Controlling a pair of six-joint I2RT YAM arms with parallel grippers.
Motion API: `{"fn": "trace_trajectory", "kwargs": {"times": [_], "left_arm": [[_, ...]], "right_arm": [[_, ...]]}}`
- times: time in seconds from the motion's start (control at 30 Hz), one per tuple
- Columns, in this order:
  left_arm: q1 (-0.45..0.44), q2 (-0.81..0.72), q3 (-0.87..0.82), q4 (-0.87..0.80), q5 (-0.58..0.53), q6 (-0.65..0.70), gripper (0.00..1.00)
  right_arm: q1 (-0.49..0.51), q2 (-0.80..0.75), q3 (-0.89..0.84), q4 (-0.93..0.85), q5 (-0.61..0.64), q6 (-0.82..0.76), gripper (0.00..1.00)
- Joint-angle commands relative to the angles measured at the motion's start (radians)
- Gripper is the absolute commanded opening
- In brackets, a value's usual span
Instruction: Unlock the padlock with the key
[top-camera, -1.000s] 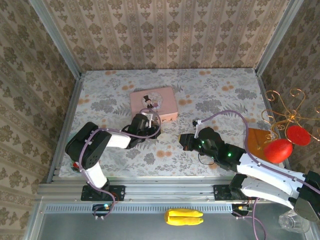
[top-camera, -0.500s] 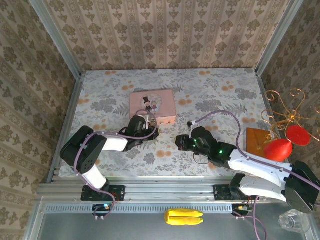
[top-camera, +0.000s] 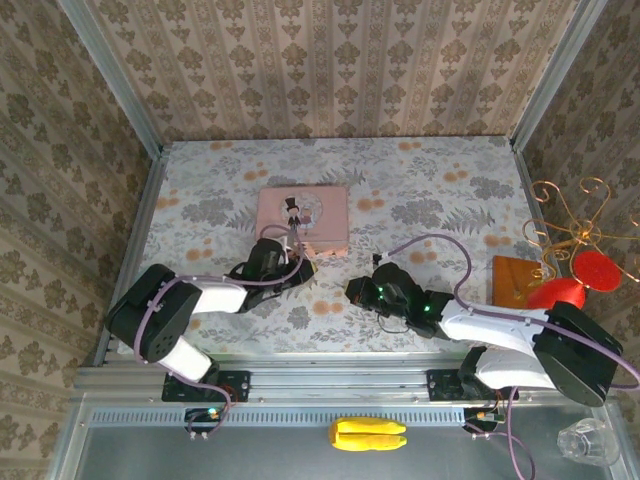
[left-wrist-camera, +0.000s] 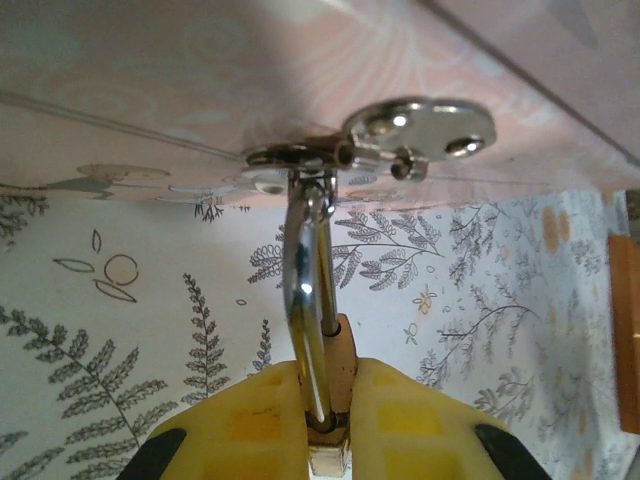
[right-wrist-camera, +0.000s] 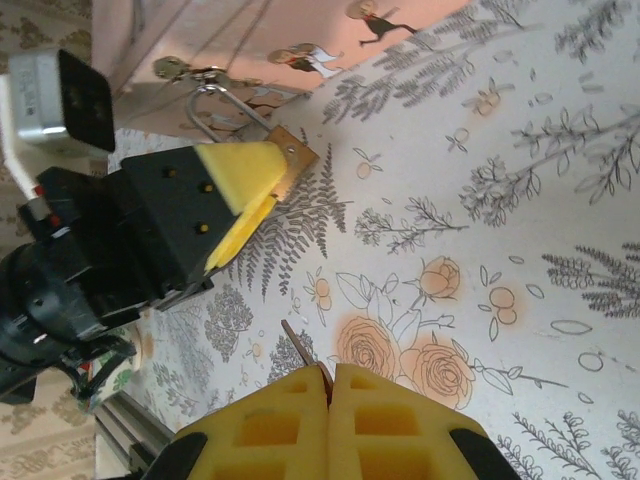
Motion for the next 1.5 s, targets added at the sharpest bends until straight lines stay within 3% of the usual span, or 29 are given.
{"fn": "trace_trajectory", "kwargs": {"times": [0.0, 0.3, 0.63, 1.47], "left_arm": [[0.004, -0.055, -0.005, 0.127, 0.034, -0.102, 0.0], [0.007, -0.142, -0.041, 0.144, 0.027, -0.177, 0.0], [0.014, -0.057, -0.071, 0.355, 0.071, -0.292, 0.0], [0.005, -0.012, -0.111, 0.485, 0.054, -0.426, 0.0]], "right_arm": [[0.01, 0.049, -0.011, 0.13, 0.012, 0.1, 0.0], [0.012, 0.174, 0.029, 0.199, -0.034, 0.123, 0.0], [-0.038, 0.295, 0.051, 0.365, -0.156, 0.165, 0.0], [-0.153, 0.405, -0.011, 0.64, -0.229, 0.109, 0.0]]}}
